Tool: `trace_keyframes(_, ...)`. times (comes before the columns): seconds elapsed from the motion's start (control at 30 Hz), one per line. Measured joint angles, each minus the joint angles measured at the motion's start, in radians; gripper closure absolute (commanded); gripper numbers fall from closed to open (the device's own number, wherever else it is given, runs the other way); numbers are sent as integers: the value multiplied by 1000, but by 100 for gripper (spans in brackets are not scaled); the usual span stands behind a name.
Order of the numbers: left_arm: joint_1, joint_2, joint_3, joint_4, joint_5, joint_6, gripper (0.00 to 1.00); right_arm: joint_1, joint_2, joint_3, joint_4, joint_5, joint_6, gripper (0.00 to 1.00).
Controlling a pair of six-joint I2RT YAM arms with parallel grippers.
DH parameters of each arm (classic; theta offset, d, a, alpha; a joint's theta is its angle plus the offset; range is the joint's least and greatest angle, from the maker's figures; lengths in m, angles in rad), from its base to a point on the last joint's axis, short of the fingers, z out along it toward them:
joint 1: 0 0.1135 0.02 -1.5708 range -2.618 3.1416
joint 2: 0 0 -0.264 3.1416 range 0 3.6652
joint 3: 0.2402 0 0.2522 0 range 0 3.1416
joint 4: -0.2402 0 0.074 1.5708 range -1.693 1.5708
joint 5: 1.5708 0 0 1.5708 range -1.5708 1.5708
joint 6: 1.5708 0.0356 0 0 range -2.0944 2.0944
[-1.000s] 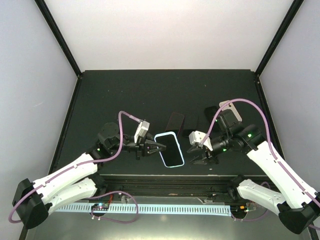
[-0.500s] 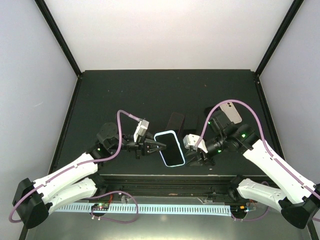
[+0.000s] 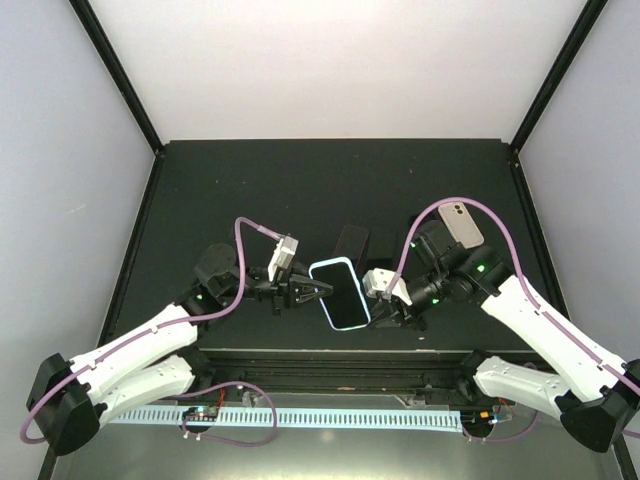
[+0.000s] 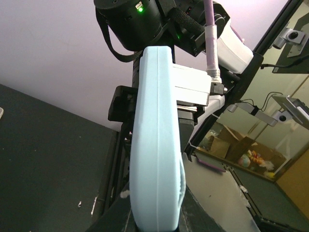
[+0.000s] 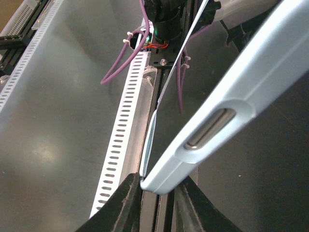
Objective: Take the phone out of the phone case
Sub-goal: Remove the phone case from the phone.
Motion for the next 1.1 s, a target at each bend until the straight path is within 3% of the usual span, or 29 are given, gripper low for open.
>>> trace_keyframes(0.43, 5, 20, 0, 35, 16, -60, 98, 21, 34, 59, -72, 31, -79, 85)
trace_keyframes(0.77, 6, 21, 0, 36, 18, -79, 98, 21, 43, 76, -82, 27, -85, 72)
trace_keyframes(0.97, 6, 21, 0, 40, 19, -87, 98, 21, 43, 96, -87, 24, -76, 81)
trace_keyframes(1.1, 6, 21, 0, 44, 26, -87, 98, 21, 45, 96, -96, 19, -83, 82)
